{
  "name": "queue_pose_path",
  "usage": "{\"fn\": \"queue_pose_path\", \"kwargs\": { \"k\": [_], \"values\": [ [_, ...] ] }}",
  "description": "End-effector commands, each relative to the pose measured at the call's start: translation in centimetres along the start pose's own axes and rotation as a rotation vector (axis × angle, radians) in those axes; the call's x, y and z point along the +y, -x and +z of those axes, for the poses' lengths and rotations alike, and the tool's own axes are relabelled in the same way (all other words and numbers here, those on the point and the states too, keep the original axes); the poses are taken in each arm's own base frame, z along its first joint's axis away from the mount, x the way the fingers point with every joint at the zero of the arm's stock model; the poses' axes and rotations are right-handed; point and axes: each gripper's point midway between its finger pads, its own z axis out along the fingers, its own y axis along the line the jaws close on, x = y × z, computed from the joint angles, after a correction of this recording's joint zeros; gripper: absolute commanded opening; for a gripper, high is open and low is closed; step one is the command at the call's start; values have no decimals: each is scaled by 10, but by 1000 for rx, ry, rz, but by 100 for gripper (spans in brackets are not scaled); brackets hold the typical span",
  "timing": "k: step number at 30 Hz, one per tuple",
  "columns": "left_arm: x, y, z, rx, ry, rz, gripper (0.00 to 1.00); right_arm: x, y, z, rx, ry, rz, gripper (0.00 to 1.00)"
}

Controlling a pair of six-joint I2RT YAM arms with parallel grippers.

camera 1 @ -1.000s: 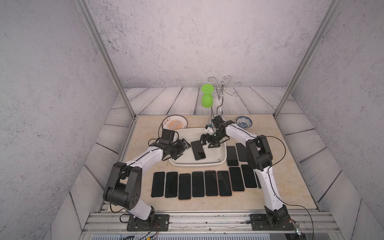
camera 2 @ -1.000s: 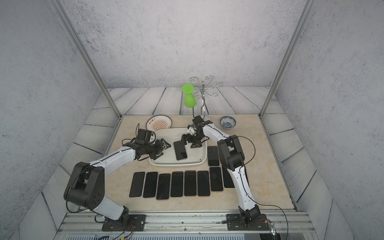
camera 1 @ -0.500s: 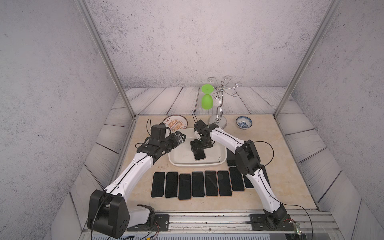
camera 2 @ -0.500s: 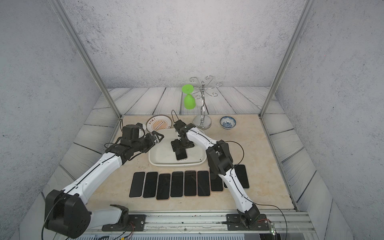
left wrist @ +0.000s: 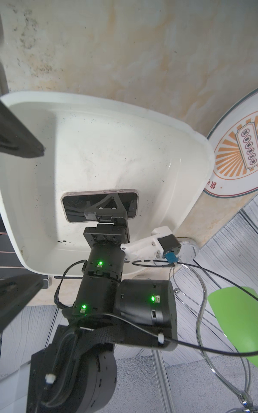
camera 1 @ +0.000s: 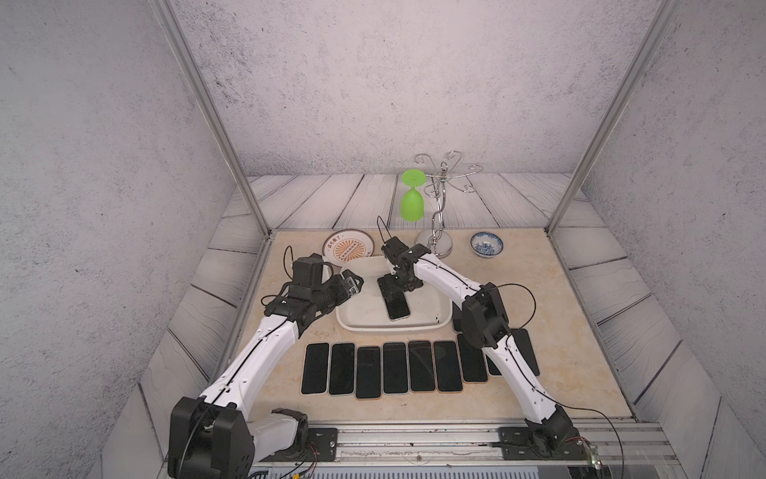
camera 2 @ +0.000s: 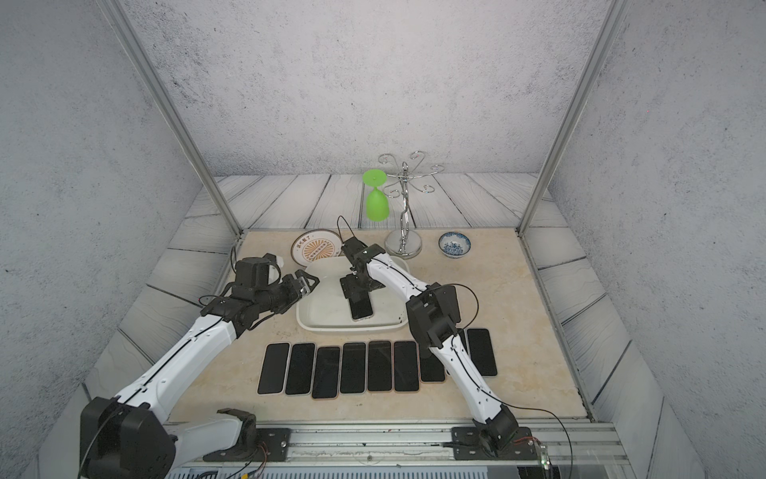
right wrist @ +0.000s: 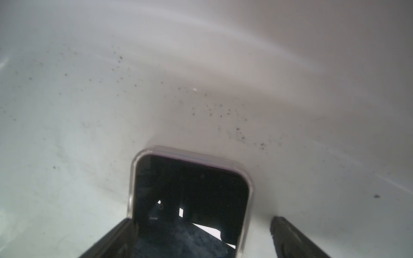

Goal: Take the phone out of the storage box
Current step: Pick up the phone from the storage box.

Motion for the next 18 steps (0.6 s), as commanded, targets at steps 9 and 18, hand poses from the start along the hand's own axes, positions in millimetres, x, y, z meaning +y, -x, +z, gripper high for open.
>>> {"fn": "queue_pose_path", "kwargs": {
  "k": [9, 18],
  "values": [
    [16, -1, -5, -5, 24, -9, 87, 13, -10, 11, -15, 27, 5, 99],
    [23, -5, -5, 0, 28, -23, 87, 17, -26, 32, 96, 48, 16, 99]
  ]
}}
